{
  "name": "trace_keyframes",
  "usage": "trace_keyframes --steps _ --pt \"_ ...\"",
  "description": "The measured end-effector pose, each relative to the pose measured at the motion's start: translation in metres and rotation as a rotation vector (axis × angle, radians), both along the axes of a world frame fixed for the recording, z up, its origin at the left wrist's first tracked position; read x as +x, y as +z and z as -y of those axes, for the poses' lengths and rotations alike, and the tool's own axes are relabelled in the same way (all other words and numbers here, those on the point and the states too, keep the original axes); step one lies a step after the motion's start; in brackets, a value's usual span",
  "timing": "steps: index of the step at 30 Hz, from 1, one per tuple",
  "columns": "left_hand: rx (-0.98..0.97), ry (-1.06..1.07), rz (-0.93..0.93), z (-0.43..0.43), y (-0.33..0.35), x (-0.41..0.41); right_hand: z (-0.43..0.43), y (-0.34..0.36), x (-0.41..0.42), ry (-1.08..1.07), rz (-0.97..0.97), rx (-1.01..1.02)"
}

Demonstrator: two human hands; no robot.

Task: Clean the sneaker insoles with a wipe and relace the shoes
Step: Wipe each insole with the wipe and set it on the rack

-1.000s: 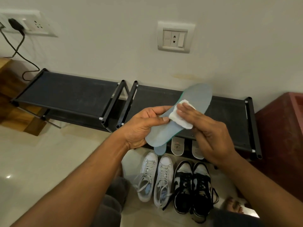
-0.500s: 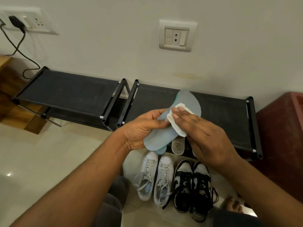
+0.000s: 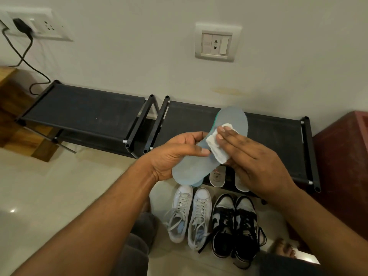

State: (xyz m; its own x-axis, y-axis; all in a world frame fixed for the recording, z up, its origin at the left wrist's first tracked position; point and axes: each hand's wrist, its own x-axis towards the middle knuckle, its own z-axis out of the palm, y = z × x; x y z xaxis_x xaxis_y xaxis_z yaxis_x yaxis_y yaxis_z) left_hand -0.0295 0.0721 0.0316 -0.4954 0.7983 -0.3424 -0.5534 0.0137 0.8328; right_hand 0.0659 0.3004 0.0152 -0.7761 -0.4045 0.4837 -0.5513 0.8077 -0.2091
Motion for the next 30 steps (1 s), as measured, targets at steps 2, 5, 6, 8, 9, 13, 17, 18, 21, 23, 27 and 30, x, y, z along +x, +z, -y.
trace_keyframes --steps 2,5,6,8,9,13,17,18,21,23,27,30 --pt "0.016 0.001 0.012 -0.001 0.000 0.001 0.000 -0.002 -0.001 0.001 0.008 -0.007" --pt "0.030 0.001 -0.010 0.001 -0.002 0.000 0.006 -0.001 0.002 0.081 0.012 0.004" --pt "0.026 -0.016 -0.026 0.001 -0.003 0.000 0.004 0.000 0.002 0.095 0.027 -0.016" --pt "0.008 -0.038 -0.043 -0.001 -0.004 0.001 -0.003 0.002 0.001 0.066 0.105 -0.133" --pt "0.005 -0.034 -0.037 -0.002 -0.005 0.001 -0.005 0.003 0.001 0.040 0.150 -0.203" --pt "0.029 0.013 -0.045 -0.001 -0.006 0.001 0.010 0.004 0.009 0.040 0.179 -0.234" --pt "0.054 0.002 -0.048 -0.003 -0.005 0.000 0.002 0.002 0.006 0.005 0.160 -0.266" --pt "0.071 0.005 -0.031 -0.003 -0.005 0.000 0.002 0.003 0.006 -0.025 0.159 -0.290" --pt "0.106 0.024 0.009 0.000 -0.006 -0.002 0.010 0.005 0.009 0.011 0.079 -0.206" --pt "0.096 0.017 -0.010 0.000 -0.008 -0.002 0.003 0.003 0.007 0.030 0.045 -0.147" --pt "0.122 0.046 0.008 -0.002 -0.009 -0.001 0.007 0.001 0.005 -0.050 0.059 -0.195" --pt "0.108 0.068 -0.007 -0.004 -0.009 -0.002 0.007 -0.003 0.006 0.056 0.029 -0.082"
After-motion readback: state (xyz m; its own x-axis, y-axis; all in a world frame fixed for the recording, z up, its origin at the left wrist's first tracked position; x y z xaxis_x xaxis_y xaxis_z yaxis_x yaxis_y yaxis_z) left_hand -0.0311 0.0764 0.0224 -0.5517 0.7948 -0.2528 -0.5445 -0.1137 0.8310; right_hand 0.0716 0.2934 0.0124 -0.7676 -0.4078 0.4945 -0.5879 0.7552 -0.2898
